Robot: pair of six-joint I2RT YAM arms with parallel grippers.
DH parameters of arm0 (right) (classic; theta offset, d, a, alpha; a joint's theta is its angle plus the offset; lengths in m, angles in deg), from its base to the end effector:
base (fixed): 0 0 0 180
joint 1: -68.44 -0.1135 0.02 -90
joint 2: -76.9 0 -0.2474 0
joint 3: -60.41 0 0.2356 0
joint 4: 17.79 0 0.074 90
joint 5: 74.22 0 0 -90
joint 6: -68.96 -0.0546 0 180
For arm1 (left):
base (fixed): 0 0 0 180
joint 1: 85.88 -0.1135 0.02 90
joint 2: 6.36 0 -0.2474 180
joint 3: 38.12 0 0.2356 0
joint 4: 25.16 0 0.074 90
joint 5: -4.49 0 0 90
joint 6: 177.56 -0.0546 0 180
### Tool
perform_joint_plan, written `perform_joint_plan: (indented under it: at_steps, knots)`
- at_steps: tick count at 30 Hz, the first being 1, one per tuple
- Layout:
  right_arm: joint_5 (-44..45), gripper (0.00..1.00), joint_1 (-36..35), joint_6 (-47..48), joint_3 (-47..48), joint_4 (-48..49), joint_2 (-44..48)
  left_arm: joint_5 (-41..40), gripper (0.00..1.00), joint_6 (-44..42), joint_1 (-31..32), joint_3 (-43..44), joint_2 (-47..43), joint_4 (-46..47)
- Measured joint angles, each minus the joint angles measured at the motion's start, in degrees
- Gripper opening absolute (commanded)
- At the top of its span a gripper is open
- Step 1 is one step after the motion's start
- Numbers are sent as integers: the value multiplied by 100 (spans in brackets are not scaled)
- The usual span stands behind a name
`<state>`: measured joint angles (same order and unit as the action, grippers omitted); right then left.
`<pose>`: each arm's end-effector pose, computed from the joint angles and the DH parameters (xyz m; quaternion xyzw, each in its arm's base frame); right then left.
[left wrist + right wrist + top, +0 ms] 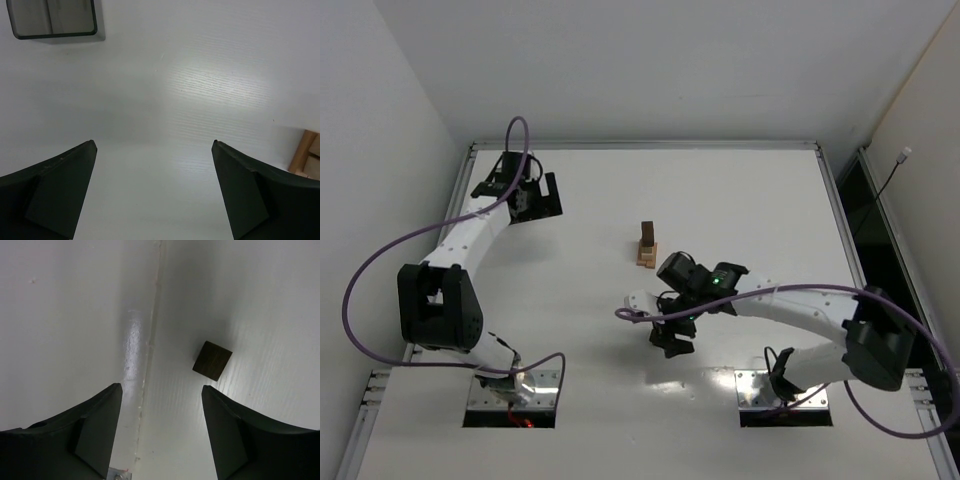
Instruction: Build the wood block tower
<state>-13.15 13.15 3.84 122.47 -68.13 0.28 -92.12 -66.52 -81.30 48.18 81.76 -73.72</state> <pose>0.1163 0.2143 0.1847 -0.6501 0.6882 0.2905 0.1391 0.3286 -0.0200 0.2545 -0.1538 0.9268 -0.0221 0.3419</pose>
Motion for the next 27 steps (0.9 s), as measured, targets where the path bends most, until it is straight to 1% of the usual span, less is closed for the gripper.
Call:
perform_joint_plan:
  at_steps: [4,5,6,9,10,11,13,18,21,25,27]
  knots:
    - [221,61,-240,-474,72,402,-544,111,100,0,-17,-7,0,0]
    - [286,63,-319,-522,72,479,-579,131,100,0,-17,-7,0,0]
    - [330,67,-398,-518,87,505,-581,153,100,0,-17,-7,0,0]
    - [361,72,-553,-63,240,380,-588,262,100,0,-17,-7,0,4]
    - [350,72,-566,188,304,299,-584,302,100,-2,-17,-7,0,4]
    - [345,74,-560,409,352,219,-573,337,100,-4,-17,-7,0,4]
    - [363,74,-529,957,402,33,-527,398,100,-20,-17,-7,0,4]
    - [444,74,-382,2671,402,-597,-258,540,100,-44,-17,-7,42,24]
    - [389,74,-177,3738,413,-1045,-192,603,100,-50,-17,-4,118,35]
    - [302,74,129,5123,660,-1718,-391,647,100,-63,-17,-2,238,37]
    - [273,74,173,5643,831,-1928,-579,651,100,-66,-17,31,297,28]
